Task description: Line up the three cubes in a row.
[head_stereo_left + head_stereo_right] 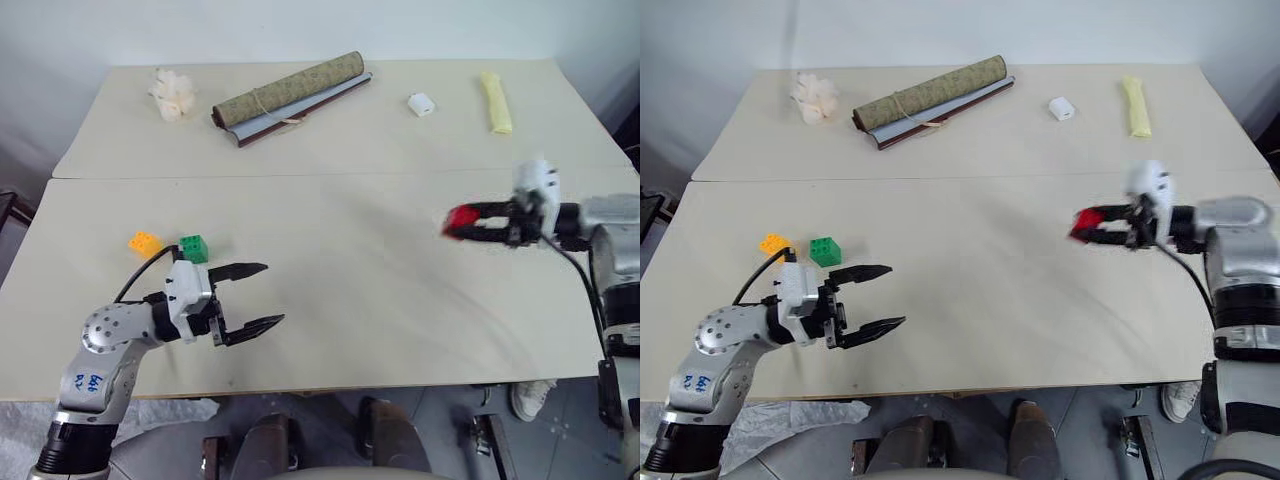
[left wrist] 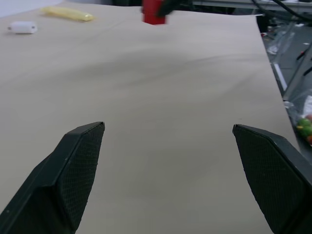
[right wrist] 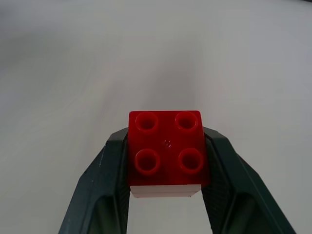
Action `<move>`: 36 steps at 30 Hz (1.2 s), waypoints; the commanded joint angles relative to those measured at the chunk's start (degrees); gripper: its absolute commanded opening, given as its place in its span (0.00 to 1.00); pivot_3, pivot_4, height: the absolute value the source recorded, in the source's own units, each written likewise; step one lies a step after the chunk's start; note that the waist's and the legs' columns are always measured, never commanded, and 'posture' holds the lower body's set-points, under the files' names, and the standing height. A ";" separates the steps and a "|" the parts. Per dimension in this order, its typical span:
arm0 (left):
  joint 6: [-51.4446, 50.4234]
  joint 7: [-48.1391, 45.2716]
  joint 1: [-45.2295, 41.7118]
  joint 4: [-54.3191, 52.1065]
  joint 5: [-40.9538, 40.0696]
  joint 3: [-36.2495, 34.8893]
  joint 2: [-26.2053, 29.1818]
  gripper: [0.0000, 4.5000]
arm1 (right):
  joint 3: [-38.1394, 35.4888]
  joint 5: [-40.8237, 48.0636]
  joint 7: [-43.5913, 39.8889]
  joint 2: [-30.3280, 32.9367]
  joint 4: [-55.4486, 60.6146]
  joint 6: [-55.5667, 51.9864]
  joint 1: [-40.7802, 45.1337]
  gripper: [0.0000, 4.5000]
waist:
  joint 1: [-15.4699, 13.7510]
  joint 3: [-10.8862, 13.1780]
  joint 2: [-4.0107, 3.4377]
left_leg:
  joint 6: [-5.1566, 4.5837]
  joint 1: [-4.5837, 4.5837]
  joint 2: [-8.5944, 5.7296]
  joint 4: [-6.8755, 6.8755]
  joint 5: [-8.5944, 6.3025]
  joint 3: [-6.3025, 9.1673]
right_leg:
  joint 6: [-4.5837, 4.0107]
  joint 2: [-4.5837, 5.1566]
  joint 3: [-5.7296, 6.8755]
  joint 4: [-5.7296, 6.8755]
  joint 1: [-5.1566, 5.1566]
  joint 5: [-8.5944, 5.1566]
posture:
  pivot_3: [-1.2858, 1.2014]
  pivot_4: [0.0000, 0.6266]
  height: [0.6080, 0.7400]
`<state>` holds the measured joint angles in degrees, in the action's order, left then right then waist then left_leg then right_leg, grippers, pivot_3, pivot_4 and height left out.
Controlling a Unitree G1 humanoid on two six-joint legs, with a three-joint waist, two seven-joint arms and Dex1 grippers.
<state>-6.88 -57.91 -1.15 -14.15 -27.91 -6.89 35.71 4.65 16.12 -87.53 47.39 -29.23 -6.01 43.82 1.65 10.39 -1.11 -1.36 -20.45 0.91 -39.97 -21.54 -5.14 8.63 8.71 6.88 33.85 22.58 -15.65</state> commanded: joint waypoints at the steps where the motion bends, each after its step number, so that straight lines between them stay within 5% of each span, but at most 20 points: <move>1: 1.14 -0.75 2.32 0.73 -0.53 -1.80 0.43 1.00 | 5.42 -0.80 -4.97 -2.95 0.74 0.58 2.88 0.34 | -0.14 0.04 0.07 | 0.00 -0.02 -0.02 -0.02 0.00 -0.01 | -0.01 0.03 0.01 0.01 0.00 0.00 | 0.52 0.24 1.00; 20: 1.20 1.82 8.18 -3.10 -0.96 -4.94 0.38 1.00 | 10.05 -11.97 -2.34 -17.57 -24.58 16.32 13.18 0.34 | 0.27 0.07 0.09 | 0.04 -0.04 0.08 -0.06 -0.02 0.00 | -0.17 -0.04 0.05 0.07 0.05 -0.03 | 0.52 0.24 1.00; 21: 1.42 2.04 8.13 -3.07 -0.80 -5.24 0.31 1.00 | 9.83 -11.69 -3.27 -17.67 -24.72 16.27 13.04 0.50 | 0.28 0.07 0.09 | 0.04 -0.02 0.09 -0.06 -0.02 0.00 | -0.17 -0.04 0.03 0.09 0.05 -0.04 | 0.52 0.24 1.00; 28: 1.46 6.17 10.73 -3.93 -1.06 -9.71 -0.69 1.00 | 4.96 -4.18 -4.97 -15.33 -21.09 19.09 11.23 1.00 | 0.11 0.07 0.08 | 0.06 -0.03 0.11 -0.04 -0.03 0.04 | -0.20 -0.04 0.02 0.08 0.07 -0.05 | 0.52 0.24 1.00; 36: 6.79 18.92 25.29 -5.36 -1.39 -24.38 -12.30 1.00 | -4.36 14.18 -4.51 -9.41 -3.68 11.60 -1.28 1.00 | -0.08 0.09 0.12 | 0.07 -0.04 0.43 -0.03 -0.12 0.36 | -0.20 -0.07 0.03 0.00 0.06 -0.05 | 0.52 0.24 1.00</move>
<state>-2.13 -41.72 21.67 -17.56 -28.03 -27.70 24.98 3.63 25.80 -88.76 37.00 -37.65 8.57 44.15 1.57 10.47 -0.98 -1.30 -20.48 1.34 -40.00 -21.68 -4.80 8.44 8.64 6.91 33.85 22.65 -15.70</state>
